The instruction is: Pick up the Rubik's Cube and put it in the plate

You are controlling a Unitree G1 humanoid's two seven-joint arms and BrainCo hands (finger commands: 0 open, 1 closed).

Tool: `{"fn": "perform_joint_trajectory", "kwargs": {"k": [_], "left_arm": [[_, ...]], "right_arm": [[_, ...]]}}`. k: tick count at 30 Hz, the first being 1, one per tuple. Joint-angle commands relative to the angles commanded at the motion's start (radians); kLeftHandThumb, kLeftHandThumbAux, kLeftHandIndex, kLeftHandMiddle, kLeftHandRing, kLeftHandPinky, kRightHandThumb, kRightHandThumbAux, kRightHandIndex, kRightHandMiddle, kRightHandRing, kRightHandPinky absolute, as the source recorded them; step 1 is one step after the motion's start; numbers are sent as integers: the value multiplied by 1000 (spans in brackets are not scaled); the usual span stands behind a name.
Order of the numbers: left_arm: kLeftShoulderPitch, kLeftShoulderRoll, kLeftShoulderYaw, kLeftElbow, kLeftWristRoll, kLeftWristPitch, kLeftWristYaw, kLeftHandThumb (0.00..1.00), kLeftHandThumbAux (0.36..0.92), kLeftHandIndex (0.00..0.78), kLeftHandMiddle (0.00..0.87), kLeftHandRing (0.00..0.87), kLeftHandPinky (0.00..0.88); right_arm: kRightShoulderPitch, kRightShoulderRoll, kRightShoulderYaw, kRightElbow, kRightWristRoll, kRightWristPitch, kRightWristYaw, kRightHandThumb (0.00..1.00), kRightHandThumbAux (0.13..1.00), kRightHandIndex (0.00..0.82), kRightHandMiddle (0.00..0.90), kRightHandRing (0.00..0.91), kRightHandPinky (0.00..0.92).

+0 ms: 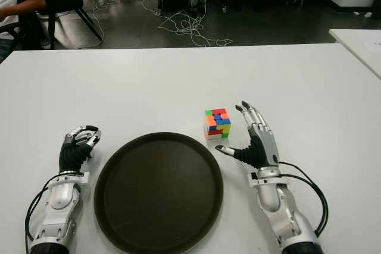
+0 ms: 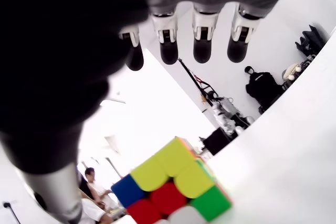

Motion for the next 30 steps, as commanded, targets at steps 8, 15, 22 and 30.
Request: {"fn": "perform_joint_trajectory", "kwargs": {"k": [8, 15, 22, 30], "left_arm": [[2, 0, -8, -6, 1, 6, -6, 701, 708, 443, 817, 834, 809], [7, -7, -11, -20, -12, 13, -10, 702, 708, 443, 811, 829, 805], [17, -16, -13, -39, -20, 13, -10, 702, 708, 443, 816, 834, 813], [19, -14, -19, -46, -6, 25, 1, 701, 708, 443, 817, 833, 811]], "right_arm": [[10, -11, 3, -56, 10, 63, 63, 0, 741, 0, 0, 0, 0], [20, -58, 16, -173, -23, 218, 223, 0, 651, 0, 0, 0, 0], [19, -153, 51, -365, -79, 382, 489, 0, 653, 0, 0, 0, 0], [5, -209, 72, -419, -96, 400, 569, 0, 705, 0, 0, 0, 0]]}}
